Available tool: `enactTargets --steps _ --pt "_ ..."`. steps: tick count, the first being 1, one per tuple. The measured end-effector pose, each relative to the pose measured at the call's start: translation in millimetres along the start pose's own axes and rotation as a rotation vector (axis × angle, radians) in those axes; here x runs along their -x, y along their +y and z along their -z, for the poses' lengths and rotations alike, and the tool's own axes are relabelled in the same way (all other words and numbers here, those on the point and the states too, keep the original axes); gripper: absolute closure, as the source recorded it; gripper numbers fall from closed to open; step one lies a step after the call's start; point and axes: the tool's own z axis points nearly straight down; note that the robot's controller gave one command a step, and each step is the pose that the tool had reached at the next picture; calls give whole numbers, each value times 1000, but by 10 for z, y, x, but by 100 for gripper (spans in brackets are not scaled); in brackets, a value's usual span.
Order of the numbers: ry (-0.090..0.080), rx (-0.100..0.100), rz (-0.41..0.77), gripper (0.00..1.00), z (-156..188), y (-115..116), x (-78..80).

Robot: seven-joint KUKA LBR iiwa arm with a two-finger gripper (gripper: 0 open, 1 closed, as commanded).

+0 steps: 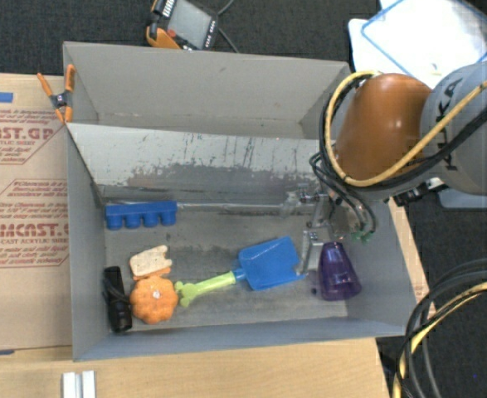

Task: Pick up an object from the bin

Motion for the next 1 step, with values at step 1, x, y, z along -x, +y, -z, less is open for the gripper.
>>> enactTargets --steps 1 --pt "0 0 0 0 0 0 0"
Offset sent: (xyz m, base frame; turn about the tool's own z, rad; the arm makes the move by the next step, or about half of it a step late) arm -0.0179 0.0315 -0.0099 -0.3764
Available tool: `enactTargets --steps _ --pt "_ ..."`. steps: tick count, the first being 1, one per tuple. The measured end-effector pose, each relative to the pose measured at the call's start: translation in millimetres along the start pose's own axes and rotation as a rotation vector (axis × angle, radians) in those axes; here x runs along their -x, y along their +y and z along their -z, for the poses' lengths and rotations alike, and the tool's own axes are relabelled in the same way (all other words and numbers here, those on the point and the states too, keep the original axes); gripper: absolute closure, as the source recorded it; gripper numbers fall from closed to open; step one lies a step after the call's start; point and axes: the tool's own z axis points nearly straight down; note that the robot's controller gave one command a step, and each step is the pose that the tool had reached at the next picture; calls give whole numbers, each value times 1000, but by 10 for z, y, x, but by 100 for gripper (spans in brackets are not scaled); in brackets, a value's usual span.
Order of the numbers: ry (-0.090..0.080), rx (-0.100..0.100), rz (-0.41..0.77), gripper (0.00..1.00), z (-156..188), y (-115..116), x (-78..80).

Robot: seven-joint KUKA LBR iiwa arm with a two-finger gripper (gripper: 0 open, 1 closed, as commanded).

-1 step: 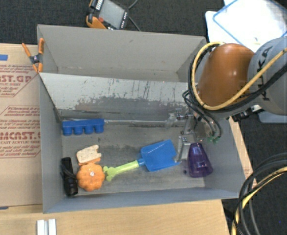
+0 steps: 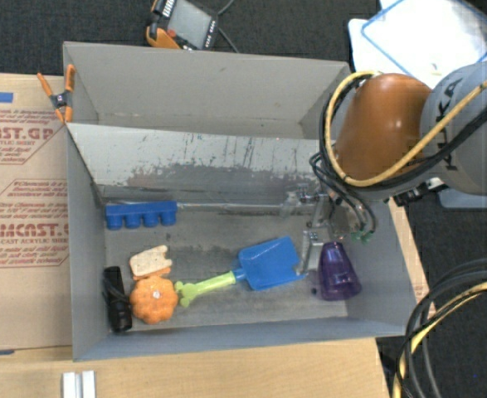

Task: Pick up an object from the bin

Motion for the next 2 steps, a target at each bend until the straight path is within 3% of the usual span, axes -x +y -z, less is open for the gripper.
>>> enactTargets --steps 1,2 --pt "0 1 370 0 -103 323 -176" --pt "2 1 276 0 -983 116 19"
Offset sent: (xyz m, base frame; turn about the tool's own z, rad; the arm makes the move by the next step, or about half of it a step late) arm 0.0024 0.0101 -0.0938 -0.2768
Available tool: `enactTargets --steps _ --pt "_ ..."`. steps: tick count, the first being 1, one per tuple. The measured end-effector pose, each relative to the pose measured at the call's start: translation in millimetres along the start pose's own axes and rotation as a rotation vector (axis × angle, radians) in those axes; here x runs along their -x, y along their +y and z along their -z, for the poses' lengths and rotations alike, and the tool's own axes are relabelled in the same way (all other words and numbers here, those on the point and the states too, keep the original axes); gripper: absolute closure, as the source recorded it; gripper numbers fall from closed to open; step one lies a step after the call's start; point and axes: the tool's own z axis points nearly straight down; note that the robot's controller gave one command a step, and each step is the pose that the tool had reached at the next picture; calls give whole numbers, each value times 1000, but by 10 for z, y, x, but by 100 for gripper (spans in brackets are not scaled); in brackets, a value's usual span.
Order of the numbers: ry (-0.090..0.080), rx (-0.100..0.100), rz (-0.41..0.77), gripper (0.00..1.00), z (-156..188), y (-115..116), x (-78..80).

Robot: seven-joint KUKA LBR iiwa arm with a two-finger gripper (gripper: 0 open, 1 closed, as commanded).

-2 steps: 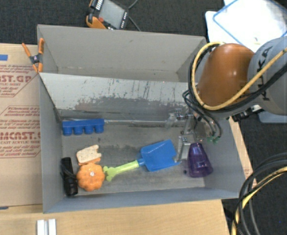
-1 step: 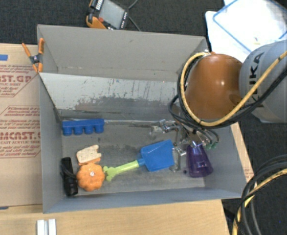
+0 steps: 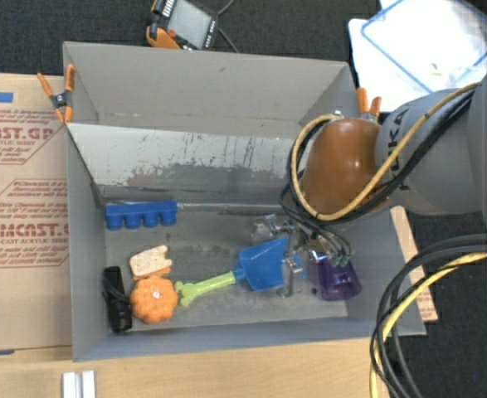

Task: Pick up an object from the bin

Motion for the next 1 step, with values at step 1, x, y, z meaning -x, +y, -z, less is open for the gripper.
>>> enactTargets --steps 1 --pt "-12 -1 -142 100 -95 302 164"
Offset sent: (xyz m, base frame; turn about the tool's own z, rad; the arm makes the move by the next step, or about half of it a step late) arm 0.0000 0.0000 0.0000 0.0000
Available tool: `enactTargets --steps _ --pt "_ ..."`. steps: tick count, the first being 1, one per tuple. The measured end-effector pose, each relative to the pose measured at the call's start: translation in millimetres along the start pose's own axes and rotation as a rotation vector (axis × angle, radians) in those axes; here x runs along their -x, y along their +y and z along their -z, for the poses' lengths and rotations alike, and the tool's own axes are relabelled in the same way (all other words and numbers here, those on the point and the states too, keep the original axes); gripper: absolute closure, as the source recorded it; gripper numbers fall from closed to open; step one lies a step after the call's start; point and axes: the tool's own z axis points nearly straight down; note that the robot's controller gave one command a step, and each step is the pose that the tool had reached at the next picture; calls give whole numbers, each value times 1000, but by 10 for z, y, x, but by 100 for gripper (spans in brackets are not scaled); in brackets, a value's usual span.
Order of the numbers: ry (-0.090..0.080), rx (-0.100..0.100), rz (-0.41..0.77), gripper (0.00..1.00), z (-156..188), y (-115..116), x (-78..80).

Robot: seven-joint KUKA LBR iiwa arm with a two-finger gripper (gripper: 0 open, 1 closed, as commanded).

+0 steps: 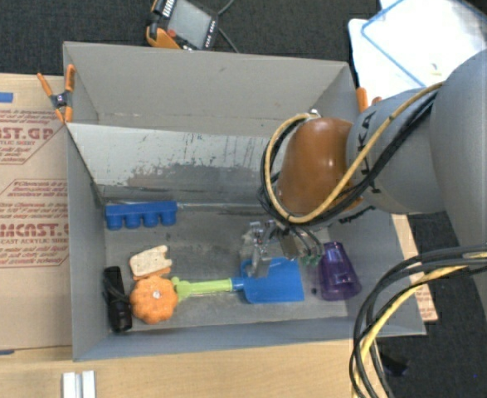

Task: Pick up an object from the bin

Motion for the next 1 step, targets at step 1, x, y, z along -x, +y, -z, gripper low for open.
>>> enactTargets --steps 1 --pt "0 0 0 100 0 0 0"
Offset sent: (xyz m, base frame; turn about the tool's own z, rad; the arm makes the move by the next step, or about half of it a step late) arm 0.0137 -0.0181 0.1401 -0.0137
